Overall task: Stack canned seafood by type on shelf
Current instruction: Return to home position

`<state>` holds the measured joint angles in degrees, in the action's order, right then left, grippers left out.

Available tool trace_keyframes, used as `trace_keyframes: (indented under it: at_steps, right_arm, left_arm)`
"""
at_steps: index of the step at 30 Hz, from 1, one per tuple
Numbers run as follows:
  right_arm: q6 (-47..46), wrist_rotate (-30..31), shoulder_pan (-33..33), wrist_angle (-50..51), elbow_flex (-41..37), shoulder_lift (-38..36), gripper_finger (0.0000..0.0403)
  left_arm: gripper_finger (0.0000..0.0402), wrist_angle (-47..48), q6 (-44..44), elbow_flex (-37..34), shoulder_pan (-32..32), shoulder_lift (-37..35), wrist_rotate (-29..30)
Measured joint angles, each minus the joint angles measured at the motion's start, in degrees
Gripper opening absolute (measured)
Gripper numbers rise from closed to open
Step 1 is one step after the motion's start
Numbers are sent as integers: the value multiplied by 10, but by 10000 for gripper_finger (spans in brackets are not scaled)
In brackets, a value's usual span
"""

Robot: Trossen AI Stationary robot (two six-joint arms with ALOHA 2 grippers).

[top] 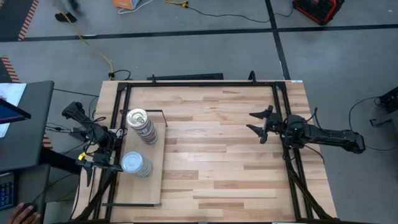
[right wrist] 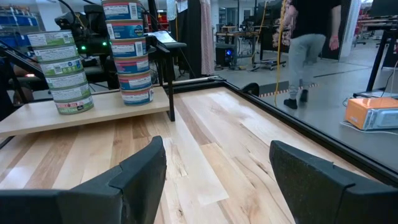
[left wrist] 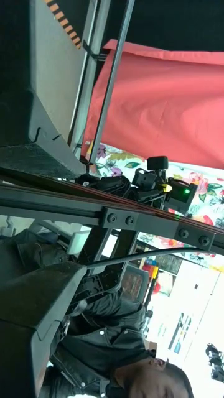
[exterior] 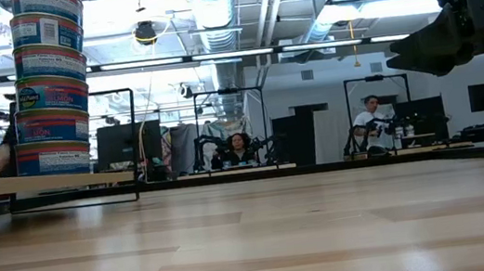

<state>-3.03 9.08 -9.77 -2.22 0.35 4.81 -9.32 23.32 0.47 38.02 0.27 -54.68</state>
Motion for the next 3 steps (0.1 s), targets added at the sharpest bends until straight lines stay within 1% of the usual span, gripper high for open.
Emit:
trace_keyframes:
  at_steps: [3]
  right_arm:
    - [0,0,0,0,0,0,311]
  left_arm:
    - [221,0,0,0,0,0,0]
